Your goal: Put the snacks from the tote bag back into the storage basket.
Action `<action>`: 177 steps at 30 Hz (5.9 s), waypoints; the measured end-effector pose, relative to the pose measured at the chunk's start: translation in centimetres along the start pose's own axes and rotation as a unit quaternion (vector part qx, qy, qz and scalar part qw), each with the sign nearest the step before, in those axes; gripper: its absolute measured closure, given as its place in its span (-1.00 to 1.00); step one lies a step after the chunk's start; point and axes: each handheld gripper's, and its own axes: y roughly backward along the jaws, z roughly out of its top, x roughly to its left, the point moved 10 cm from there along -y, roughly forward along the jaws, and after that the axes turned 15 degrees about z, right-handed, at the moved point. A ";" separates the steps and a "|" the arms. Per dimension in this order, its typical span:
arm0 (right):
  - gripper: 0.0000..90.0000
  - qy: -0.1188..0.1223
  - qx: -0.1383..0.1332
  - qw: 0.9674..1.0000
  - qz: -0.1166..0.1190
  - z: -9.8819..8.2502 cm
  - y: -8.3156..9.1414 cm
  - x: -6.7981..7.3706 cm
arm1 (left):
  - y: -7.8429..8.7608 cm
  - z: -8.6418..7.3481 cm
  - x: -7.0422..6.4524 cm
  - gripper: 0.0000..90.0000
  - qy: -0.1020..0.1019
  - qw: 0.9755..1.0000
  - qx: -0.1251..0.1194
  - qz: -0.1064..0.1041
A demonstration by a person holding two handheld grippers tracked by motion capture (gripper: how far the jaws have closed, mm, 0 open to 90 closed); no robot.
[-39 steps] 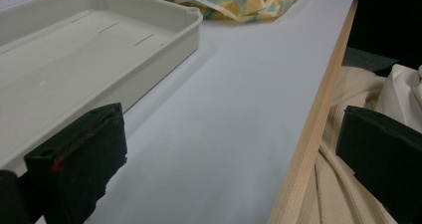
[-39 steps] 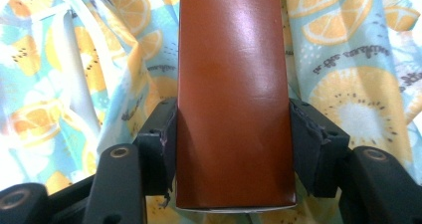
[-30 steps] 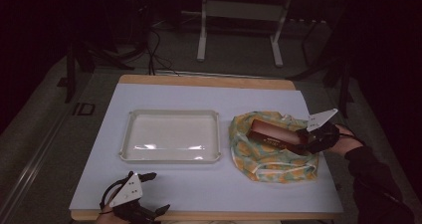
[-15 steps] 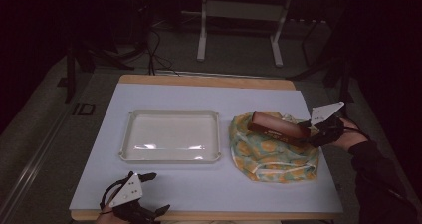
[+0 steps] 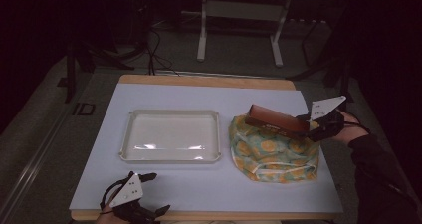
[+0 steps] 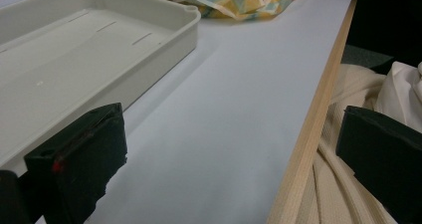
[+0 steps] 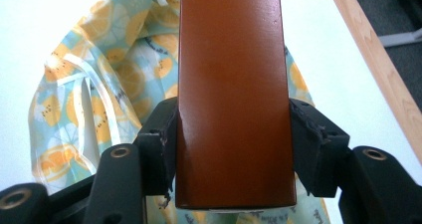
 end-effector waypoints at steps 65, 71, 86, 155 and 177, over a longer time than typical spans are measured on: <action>-0.05 0.197 0.020 0.974 0.106 19.3 -9.7 3.5 | 0.5 -0.1 -0.4 -1.00 0.000 1.000 -0.006 -0.011; -0.05 0.208 0.017 0.972 0.111 20.6 -10.9 3.9 | 0.5 -0.1 -0.4 -1.00 -0.001 1.000 -0.007 -0.012; -0.05 0.219 -0.032 0.969 0.110 23.2 -12.0 4.2 | 0.6 -0.1 -0.4 -1.00 -0.001 1.000 -0.007 -0.013; -0.25 0.111 0.051 0.985 0.121 17.5 -22.9 1.4 | 0.6 -0.2 -0.8 -1.00 -0.006 1.000 -0.008 -0.026; -0.77 0.055 -0.023 0.995 0.083 18.9 -16.7 1.2 | 0.5 -0.2 -0.5 -1.00 0.000 1.000 -0.006 -0.018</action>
